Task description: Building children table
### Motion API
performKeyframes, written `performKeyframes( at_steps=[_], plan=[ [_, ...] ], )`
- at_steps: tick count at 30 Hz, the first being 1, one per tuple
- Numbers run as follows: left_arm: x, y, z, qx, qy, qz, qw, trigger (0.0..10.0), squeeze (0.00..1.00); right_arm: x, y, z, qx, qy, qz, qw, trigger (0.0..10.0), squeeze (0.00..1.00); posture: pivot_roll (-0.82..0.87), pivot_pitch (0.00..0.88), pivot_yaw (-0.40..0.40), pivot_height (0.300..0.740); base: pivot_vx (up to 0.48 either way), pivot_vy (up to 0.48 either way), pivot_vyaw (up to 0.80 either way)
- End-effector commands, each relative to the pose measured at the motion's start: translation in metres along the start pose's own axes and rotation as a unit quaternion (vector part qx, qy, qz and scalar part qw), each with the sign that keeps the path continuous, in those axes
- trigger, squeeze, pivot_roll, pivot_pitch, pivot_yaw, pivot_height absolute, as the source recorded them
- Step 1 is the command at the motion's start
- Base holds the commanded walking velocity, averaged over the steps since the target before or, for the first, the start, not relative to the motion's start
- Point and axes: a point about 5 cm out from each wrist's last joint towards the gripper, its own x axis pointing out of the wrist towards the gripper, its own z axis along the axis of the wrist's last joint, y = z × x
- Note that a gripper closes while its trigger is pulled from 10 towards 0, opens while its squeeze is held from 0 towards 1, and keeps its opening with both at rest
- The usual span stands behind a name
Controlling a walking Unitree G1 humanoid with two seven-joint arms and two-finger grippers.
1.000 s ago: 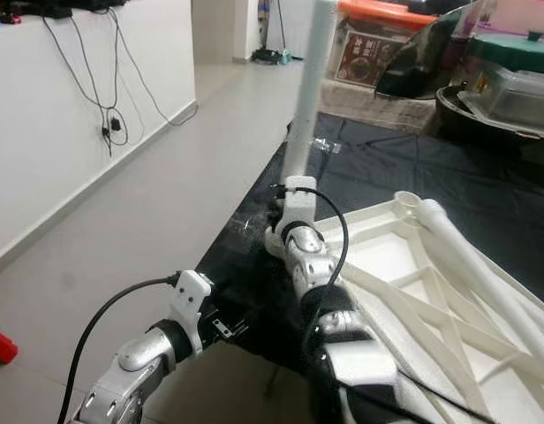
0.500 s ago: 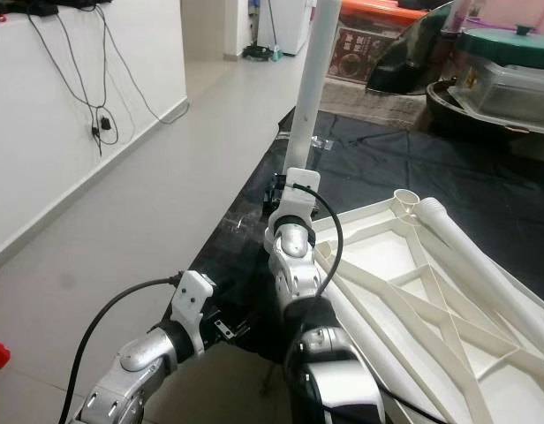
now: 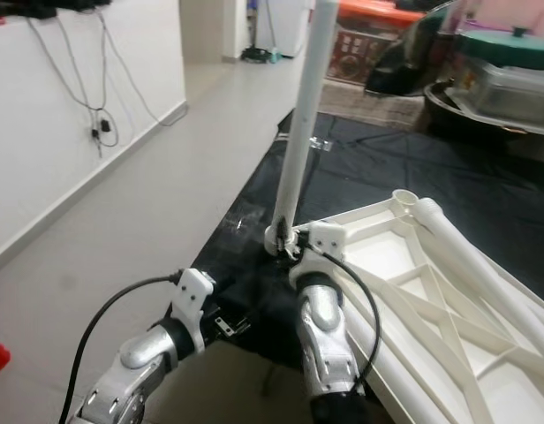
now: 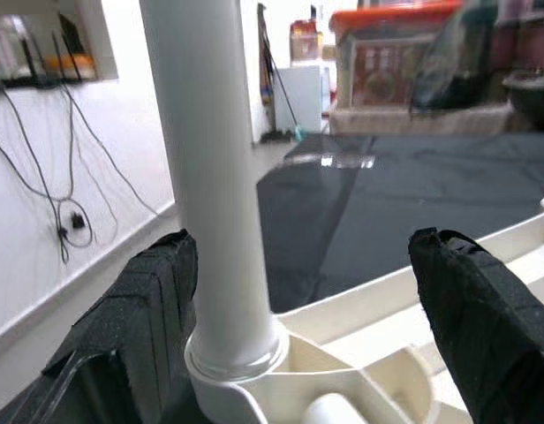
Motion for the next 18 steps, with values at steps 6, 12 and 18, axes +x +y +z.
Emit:
performKeyframes(
  at_steps=[6,12,18],
  plan=[
    [-0.001,0.002,-0.006,0.005,0.016,0.003,1.0,10.0,0.0,-0.039,-0.009,0.001,-0.013,0.0,-0.021,1.0,10.0,0.0,0.07,0.0,-0.078,0.74,0.0,0.0,-0.61],
    [0.0,0.002,-0.007,0.022,0.023,0.003,0.999,10.0,0.0,-0.052,-0.005,-0.001,-0.025,0.004,-0.029,0.999,10.0,0.0,0.06,0.0,-0.074,0.74,0.0,0.0,-0.78],
    [0.001,0.002,-0.008,0.041,0.026,0.002,0.999,10.0,0.0,-0.049,-0.001,0.008,-0.036,-0.009,-0.023,0.999,10.0,0.0,0.07,0.0,-0.073,0.74,0.0,-0.48,-0.78]
  ],
)
